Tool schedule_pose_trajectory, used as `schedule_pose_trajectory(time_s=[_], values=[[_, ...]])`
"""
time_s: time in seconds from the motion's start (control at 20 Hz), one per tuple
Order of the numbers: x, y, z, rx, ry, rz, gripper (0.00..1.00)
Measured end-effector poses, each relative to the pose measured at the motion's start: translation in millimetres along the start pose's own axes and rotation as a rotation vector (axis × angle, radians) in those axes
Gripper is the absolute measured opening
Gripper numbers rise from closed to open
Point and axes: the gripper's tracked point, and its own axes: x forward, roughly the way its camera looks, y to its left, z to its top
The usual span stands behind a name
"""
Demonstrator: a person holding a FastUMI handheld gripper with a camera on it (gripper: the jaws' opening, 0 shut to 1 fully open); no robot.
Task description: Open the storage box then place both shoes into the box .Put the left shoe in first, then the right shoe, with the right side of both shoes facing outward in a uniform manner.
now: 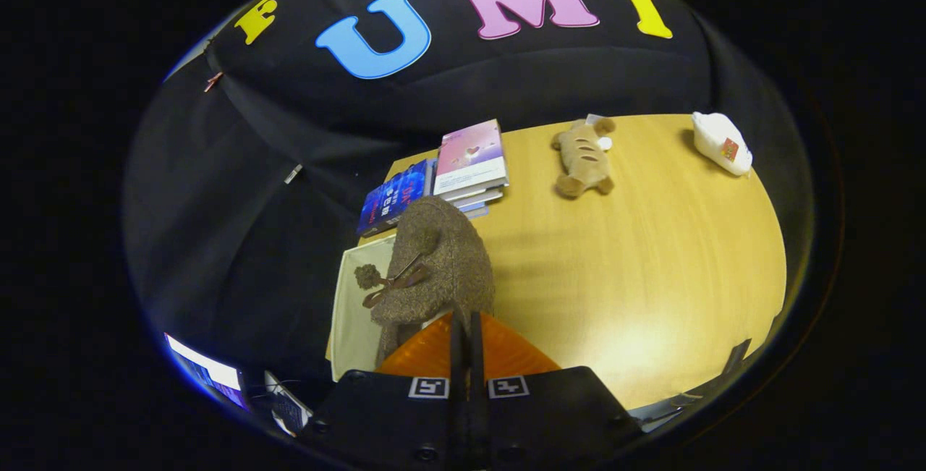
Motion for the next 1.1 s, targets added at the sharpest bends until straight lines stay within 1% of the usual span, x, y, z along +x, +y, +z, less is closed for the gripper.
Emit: schedule_pose_trajectory(time_s=[0.1,0.25,0.4,0.6,0.65,0.7,0.8,0.95,1.0,1.1], values=[[15,21,-7,0.004,0.025,0.010,0.05],[38,40,-22,0.021,0.064,-0.001,0.05],[57,46,-37,0.022,0.092,-0.019,0.05],[75,49,-45,-0.006,0.108,-0.040,0.05],[77,50,-47,-0.013,0.115,-0.038,0.05],[79,57,-47,-0.012,0.118,-0.013,0.05],[80,64,-40,-0.016,0.097,0.017,0.21],[79,64,-34,-0.079,0.083,0.025,0.97],[76,64,-37,-0.098,0.085,0.024,0.99],[75,62,-39,-0.121,0.084,0.022,0.98]])
